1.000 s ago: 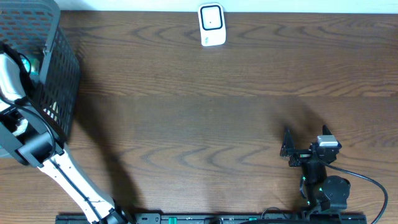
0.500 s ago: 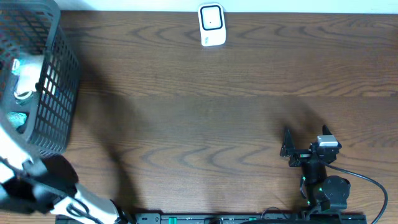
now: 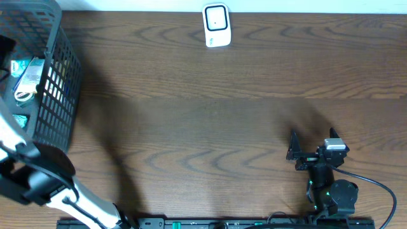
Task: Scan the item barcode
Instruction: 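Reach the left gripper into the grey basket and grasp the white snack bag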
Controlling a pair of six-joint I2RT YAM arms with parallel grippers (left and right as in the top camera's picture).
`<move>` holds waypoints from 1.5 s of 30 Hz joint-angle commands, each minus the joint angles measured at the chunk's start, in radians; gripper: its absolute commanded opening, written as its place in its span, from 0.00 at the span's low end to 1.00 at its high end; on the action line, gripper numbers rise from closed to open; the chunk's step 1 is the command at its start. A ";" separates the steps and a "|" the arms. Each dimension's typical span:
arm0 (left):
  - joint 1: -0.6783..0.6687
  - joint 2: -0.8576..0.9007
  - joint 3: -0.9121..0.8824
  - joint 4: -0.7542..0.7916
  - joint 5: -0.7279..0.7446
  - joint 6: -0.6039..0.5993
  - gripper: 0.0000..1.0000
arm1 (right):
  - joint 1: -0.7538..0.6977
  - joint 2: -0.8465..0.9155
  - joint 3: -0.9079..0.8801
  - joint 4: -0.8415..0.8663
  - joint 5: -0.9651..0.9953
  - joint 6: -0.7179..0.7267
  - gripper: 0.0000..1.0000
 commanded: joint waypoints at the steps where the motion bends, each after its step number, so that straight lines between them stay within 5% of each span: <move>1: 0.001 0.111 -0.010 -0.009 -0.013 -0.021 0.97 | -0.008 -0.003 -0.003 -0.002 0.004 0.000 0.99; 10: 0.000 0.306 -0.010 -0.004 0.017 -0.103 0.98 | -0.008 -0.003 -0.003 -0.002 0.004 -0.001 0.99; 19: -0.002 0.424 -0.011 0.158 0.235 -0.056 0.99 | -0.008 -0.003 -0.003 -0.002 0.004 0.000 0.99; 25: -0.002 0.447 -0.018 0.142 0.235 -0.023 0.73 | -0.008 -0.003 -0.003 -0.002 0.004 -0.001 0.99; 31: -0.001 0.446 -0.022 0.133 0.234 0.015 0.11 | -0.008 -0.003 -0.003 -0.002 0.004 -0.001 0.99; 37: 0.038 0.374 -0.004 0.090 0.255 0.028 0.07 | -0.008 -0.003 -0.003 -0.002 0.004 0.000 0.99; 45: 0.121 0.005 -0.005 0.148 0.357 0.026 0.07 | -0.008 -0.003 -0.003 -0.002 0.004 -0.001 0.99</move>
